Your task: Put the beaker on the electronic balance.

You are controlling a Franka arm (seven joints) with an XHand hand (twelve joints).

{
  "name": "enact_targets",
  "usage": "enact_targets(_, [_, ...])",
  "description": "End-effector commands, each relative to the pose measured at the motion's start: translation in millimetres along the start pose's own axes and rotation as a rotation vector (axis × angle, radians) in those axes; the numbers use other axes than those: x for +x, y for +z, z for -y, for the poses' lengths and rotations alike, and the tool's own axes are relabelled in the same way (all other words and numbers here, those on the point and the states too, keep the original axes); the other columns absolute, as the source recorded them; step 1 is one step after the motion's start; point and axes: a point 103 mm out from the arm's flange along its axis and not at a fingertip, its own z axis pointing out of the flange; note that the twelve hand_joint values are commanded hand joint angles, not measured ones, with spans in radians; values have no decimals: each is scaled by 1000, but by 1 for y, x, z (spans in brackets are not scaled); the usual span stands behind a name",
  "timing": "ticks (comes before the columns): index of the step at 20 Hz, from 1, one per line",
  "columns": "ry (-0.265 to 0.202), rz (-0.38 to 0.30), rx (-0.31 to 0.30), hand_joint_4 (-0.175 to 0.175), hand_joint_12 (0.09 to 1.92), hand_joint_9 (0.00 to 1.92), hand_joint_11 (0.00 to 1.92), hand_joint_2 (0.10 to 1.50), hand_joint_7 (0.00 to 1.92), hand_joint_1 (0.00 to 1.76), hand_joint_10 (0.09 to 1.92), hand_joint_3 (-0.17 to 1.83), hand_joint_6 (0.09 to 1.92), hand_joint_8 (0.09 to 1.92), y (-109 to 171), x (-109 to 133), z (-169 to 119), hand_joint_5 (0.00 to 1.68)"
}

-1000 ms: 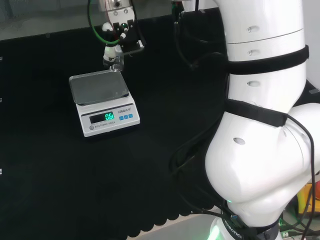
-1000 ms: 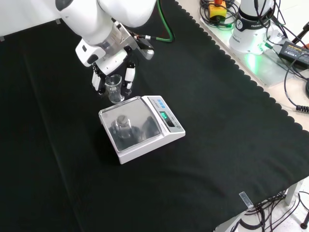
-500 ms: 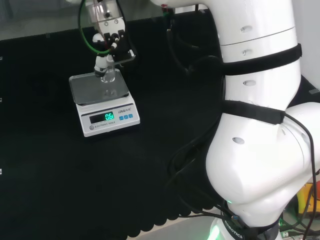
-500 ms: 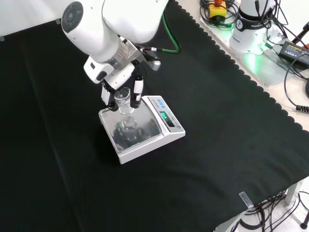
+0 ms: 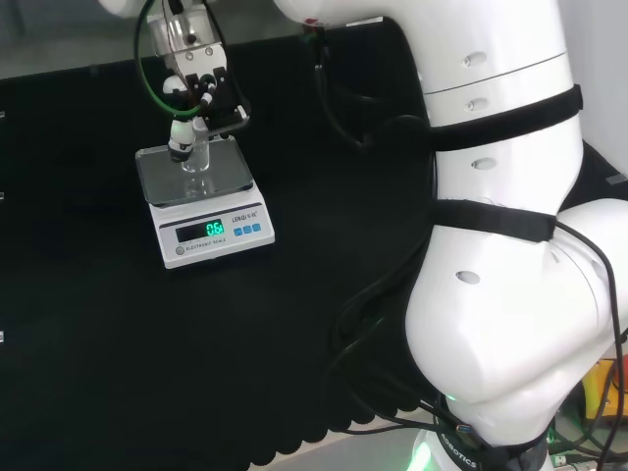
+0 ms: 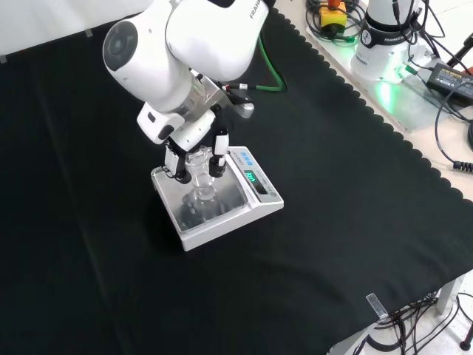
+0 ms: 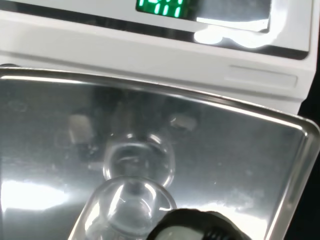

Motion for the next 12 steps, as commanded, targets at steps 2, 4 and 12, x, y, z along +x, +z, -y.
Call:
enact_targets(2, [-13,4,12,-175,705,1151,1326,1243,788,1058,394,-175,742,830,10,-9,7,760])
enact_targets(4, [-14,6,13,-175,705,1147,1321,1243,786,1057,393,-175,742,830,12,-11,9,760])
enact_targets(12, [-16,18,-6,-175,858,1050,1139,1239,768,1028,475,-175,731,822,21,-10,10,752])
